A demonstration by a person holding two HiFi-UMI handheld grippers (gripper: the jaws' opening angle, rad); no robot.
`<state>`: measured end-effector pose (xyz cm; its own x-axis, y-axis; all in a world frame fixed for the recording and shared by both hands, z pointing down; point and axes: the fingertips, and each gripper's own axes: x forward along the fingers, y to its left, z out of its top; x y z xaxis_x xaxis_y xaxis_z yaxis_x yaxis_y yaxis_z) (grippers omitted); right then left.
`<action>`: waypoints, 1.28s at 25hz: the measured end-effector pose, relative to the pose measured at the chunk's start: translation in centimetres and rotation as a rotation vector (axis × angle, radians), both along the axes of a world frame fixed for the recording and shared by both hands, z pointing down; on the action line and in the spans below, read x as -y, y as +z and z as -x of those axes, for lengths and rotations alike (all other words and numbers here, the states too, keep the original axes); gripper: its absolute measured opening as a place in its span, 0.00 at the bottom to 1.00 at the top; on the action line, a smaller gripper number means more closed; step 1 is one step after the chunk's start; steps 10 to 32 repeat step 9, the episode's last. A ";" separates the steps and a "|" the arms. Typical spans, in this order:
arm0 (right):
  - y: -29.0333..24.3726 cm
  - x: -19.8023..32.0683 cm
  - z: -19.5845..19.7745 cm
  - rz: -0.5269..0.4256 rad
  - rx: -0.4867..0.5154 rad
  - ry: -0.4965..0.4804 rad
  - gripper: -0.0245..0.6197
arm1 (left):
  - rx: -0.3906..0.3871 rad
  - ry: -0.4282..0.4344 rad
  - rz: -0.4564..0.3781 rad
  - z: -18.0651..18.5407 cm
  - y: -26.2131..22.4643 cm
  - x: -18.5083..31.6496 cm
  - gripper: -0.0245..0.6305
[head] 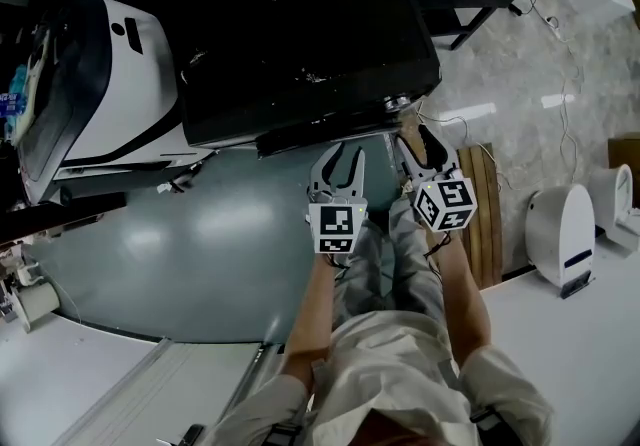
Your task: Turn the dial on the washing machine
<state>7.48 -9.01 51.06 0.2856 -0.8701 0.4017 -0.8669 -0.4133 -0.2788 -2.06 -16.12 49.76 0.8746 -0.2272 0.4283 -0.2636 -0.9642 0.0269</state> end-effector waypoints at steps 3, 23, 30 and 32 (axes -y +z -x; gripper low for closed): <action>-0.5 -0.3 0.4 0.016 -0.011 -0.005 0.38 | 0.001 -0.003 0.002 0.3 -0.4 -0.1 0.22; -1.5 -0.6 1.1 0.037 -0.035 -0.010 0.38 | 0.000 0.009 0.010 0.4 -1.3 -0.6 0.22; -1.5 -0.6 1.1 0.037 -0.035 -0.010 0.38 | 0.000 0.009 0.010 0.4 -1.3 -0.6 0.22; -1.5 -0.6 1.1 0.037 -0.035 -0.010 0.38 | 0.000 0.009 0.010 0.4 -1.3 -0.6 0.22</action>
